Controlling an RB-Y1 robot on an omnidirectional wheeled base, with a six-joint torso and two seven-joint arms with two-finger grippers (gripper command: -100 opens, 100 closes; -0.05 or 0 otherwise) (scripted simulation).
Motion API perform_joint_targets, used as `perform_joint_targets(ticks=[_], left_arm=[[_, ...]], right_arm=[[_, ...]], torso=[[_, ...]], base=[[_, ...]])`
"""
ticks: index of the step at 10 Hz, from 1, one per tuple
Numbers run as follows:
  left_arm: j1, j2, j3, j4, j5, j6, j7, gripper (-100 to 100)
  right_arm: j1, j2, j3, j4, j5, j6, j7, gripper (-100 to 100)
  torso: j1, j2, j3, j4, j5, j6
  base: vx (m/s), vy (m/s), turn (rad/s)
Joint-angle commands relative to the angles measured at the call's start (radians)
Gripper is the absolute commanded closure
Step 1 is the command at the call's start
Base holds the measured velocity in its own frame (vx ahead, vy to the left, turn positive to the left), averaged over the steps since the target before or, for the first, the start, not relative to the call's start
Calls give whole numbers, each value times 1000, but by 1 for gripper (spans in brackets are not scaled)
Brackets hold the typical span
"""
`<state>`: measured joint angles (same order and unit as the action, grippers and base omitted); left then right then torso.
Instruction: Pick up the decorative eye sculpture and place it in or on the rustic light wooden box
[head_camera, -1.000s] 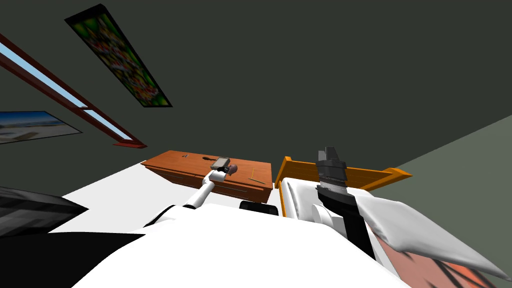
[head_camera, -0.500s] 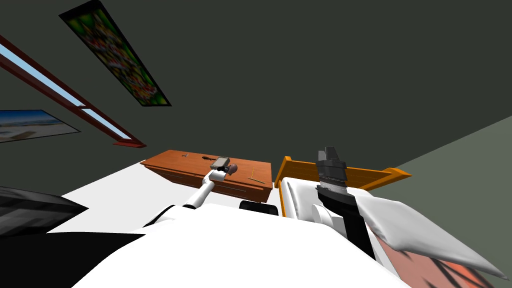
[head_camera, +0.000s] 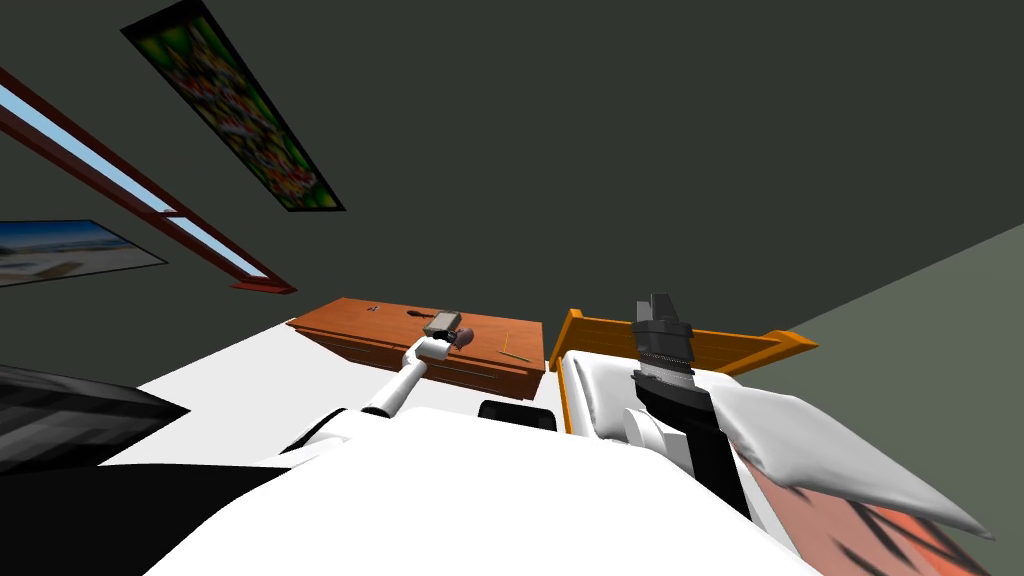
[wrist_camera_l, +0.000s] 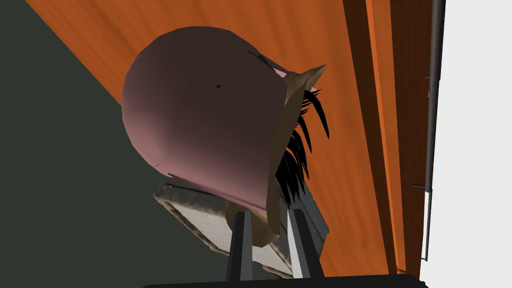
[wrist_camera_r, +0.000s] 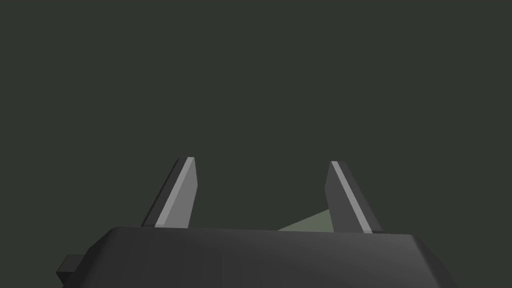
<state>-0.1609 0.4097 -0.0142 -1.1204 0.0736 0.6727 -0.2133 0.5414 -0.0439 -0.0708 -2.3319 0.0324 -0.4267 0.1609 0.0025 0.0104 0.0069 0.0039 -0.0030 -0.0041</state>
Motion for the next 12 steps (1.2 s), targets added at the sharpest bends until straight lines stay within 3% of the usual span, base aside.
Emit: perform_joint_targets(ticks=[1,12], left_arm=[[2,20,-5,-15,7,35,3,100],[-14,184,-50,-118,70,265,0,100]], right_arm=[[0,0,0,0,0,0,0,0],[0,0,0,0,0,0,0,0]], torso=[[0,0,0,0,0,0],[-5,5,5,5,-6,0]], base=[[-119,70,15],[-98,72,1]])
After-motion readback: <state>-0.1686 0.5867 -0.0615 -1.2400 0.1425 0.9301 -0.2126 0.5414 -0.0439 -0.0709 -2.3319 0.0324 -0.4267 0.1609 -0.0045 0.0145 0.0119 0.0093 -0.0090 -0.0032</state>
